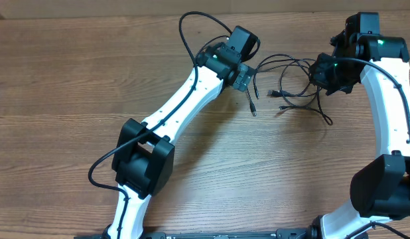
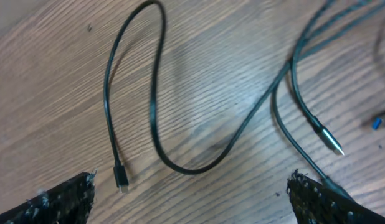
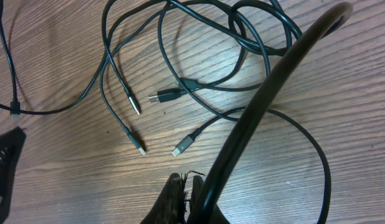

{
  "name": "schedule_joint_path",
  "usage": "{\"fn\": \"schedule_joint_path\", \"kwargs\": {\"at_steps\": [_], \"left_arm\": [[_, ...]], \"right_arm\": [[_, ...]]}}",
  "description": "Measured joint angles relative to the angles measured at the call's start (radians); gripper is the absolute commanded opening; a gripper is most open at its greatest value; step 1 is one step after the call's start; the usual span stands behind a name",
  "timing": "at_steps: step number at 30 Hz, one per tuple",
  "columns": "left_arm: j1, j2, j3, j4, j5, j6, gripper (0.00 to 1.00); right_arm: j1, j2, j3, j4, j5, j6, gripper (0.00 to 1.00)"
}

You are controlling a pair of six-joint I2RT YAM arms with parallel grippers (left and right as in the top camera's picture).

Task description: Untangle cables

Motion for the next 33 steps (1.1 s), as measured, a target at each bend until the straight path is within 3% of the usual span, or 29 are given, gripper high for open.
{"fn": "schedule_joint_path", "kwargs": {"at_steps": [7,9,12,14,15,24,33], "left_arm": [[0.034,0.016,0.000,0.056,0.036,-0.050,1.00],[0.040,0.043,0.000,0.073,0.045,-0.055,0.90],[0.040,0.084,0.000,0.088,0.057,-0.060,0.51],[0.040,0.102,0.000,0.093,0.061,-0.068,0.13],[0.040,0.106,0.000,0.096,0.063,-0.069,0.04],[0.040,0.109,0.000,0.099,0.051,-0.049,0.04],[0.072,0.109,0.000,-0.020,-0.168,-0.035,0.04]], "right_arm": [[0.000,0.000,0.000,-0.002,-0.030,0.000,0.04],[0.000,0.000,0.000,-0.003,-0.037,-0.001,0.04],[0.000,0.000,0.000,-0.012,-0.044,0.000,0.04],[0.000,0.000,0.000,-0.015,-0.044,0.000,0.04],[0.000,0.000,0.000,-0.016,-0.044,0.000,0.04],[0.000,0.000,0.000,-0.018,-0.044,0.000,0.04],[0.000,0.000,0.000,-0.017,0.028,-0.001,0.04]]}}
